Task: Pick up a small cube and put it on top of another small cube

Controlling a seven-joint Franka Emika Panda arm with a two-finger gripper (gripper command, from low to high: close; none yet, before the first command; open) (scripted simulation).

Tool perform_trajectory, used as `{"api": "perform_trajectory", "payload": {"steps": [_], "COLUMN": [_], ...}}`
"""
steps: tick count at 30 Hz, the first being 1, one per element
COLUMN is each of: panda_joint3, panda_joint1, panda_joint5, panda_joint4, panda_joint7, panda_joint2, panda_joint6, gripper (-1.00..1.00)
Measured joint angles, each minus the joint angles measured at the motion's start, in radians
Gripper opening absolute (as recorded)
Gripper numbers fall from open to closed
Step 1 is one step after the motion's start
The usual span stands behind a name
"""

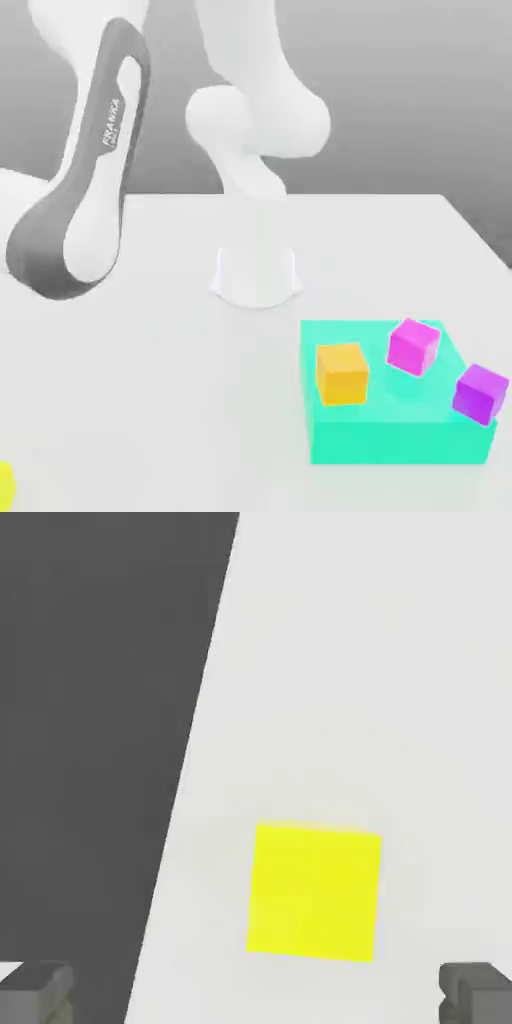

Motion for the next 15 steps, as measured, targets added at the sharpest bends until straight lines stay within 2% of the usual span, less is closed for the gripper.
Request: {"api": "perform_trajectory", "payload": {"steps": [2,3,10,15], "panda_joint3": [0.009,0.014,0.015,0.003], "panda_joint1": [-0.010,-0.014,-0.014,0.023], "panda_joint5": [0.015,0.020,0.022,-0.007], "panda_joint4": [0.017,0.023,0.024,-0.028], "panda_joint7": [-0.005,-0.008,-0.009,0.032], "panda_joint2": [0.073,0.101,0.105,-0.053], "panda_joint6": [0.051,0.072,0.076,-0.029], "gripper": [0.00,-1.00,-1.00,-1.00]}}
